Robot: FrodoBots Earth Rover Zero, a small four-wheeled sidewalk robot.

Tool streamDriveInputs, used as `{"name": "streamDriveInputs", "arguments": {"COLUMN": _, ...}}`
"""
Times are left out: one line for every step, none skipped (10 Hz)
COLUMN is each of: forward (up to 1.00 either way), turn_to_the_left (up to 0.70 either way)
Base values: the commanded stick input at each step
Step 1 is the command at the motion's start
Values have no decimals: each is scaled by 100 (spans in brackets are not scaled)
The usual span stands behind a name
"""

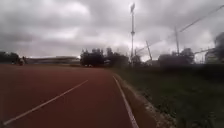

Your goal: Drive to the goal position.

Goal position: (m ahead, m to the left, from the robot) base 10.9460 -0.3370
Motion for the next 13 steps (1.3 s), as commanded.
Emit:
{"name": "streamDriveInputs", "arguments": {"forward": 70, "turn_to_the_left": 0}}
{"name": "streamDriveInputs", "arguments": {"forward": 70, "turn_to_the_left": 0}}
{"name": "streamDriveInputs", "arguments": {"forward": 70, "turn_to_the_left": 0}}
{"name": "streamDriveInputs", "arguments": {"forward": 70, "turn_to_the_left": 0}}
{"name": "streamDriveInputs", "arguments": {"forward": 70, "turn_to_the_left": 0}}
{"name": "streamDriveInputs", "arguments": {"forward": 70, "turn_to_the_left": 0}}
{"name": "streamDriveInputs", "arguments": {"forward": 70, "turn_to_the_left": 0}}
{"name": "streamDriveInputs", "arguments": {"forward": 70, "turn_to_the_left": 0}}
{"name": "streamDriveInputs", "arguments": {"forward": 70, "turn_to_the_left": 0}}
{"name": "streamDriveInputs", "arguments": {"forward": 70, "turn_to_the_left": 0}}
{"name": "streamDriveInputs", "arguments": {"forward": 70, "turn_to_the_left": 0}}
{"name": "streamDriveInputs", "arguments": {"forward": 70, "turn_to_the_left": 0}}
{"name": "streamDriveInputs", "arguments": {"forward": 70, "turn_to_the_left": 0}}
